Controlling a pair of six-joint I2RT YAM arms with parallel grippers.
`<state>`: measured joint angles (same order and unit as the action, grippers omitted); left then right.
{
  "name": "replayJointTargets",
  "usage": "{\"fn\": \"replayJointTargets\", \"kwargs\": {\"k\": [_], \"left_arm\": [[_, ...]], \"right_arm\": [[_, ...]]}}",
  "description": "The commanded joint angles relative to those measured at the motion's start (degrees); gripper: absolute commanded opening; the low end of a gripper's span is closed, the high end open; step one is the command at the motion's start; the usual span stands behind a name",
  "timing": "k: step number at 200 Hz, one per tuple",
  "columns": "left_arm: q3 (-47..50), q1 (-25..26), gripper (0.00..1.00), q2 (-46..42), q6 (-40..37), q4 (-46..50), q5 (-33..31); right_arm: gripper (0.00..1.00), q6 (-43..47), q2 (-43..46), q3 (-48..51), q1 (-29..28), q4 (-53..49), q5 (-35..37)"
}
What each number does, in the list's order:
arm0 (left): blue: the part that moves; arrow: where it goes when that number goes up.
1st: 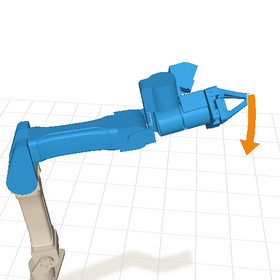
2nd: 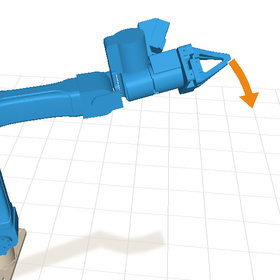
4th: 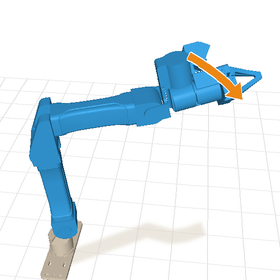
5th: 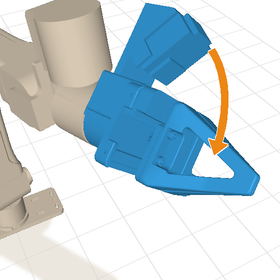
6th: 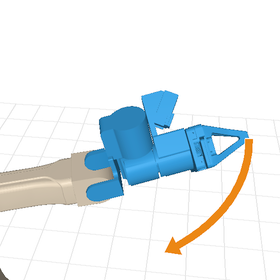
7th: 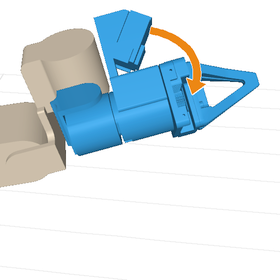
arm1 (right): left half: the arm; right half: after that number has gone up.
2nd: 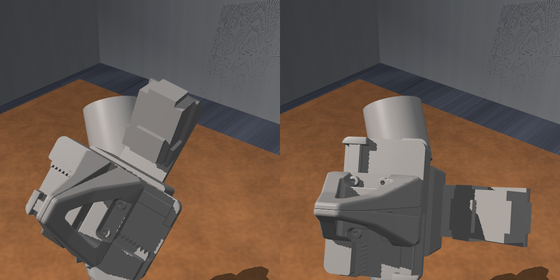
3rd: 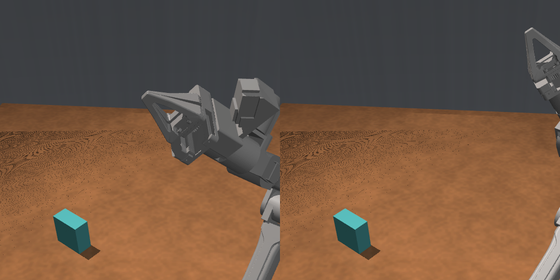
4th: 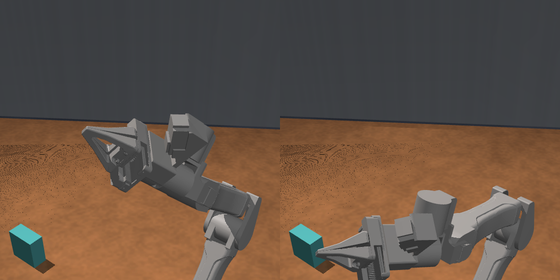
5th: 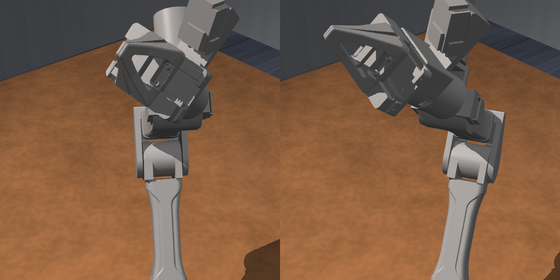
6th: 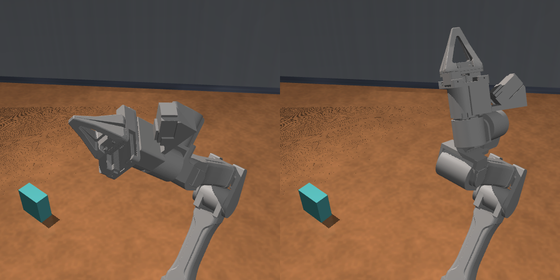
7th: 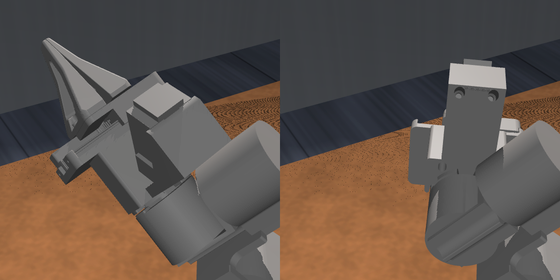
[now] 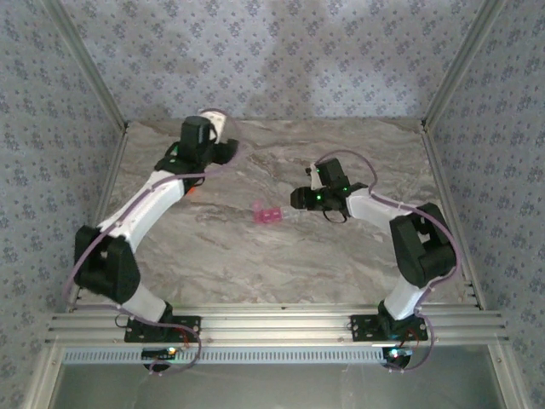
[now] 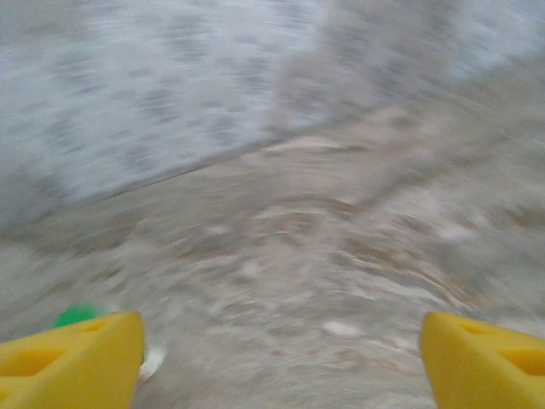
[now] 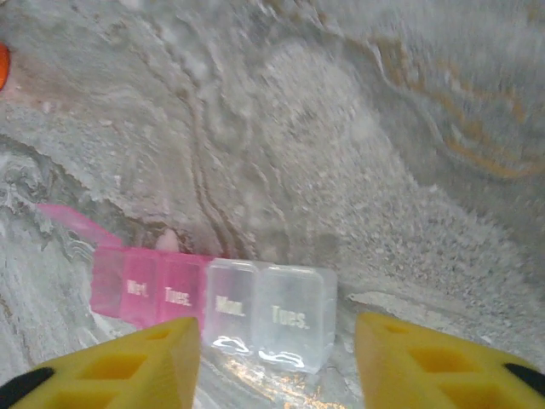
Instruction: Sort the pills into containers
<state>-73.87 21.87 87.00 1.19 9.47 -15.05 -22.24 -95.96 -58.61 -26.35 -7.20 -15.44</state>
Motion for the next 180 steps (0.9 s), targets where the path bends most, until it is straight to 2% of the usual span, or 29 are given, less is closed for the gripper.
{"fn": "replayJointTargets", "kwargs": {"k": [1,16,39,52,78,139,180], "left_arm": [[4.3,-5.2,0.92,-3.2,17.7,5.1,-17.2],[7.0,-9.8,0.99,-3.9,19.6,6.0,-14.5],[6.8,-16.2,0.99,-0.6,21.1,7.5,-4.1],[6.5,-18.1,0.99,1.8,21.0,6.7,-0.9],[5.8,-18.6,0.99,5.2,19.3,3.4,3.5],[3.2,-18.2,0.95,11.8,19.6,2.1,6.1],[0.8,-17.8,0.85,16.3,17.9,3.5,5.5]], "right_arm": [[0.57,4.6,2.1,-4.2,-2.9,-5.6,7.1],[0.59,5.9,2.1,-6.1,-4.6,-7.2,8.7],[0.64,7.6,2.2,-7.7,-6.5,-8.2,9.2],[0.67,8.6,2.5,-8.2,-7.8,-8.3,9.6],[0.7,10.7,2.7,-9.2,-9.9,-8.9,11.3],[0.7,11.8,1.9,-12.4,-12.4,-10.8,13.1],[0.69,11.9,1.7,-13.3,-12.7,-11.7,13.1]]}}
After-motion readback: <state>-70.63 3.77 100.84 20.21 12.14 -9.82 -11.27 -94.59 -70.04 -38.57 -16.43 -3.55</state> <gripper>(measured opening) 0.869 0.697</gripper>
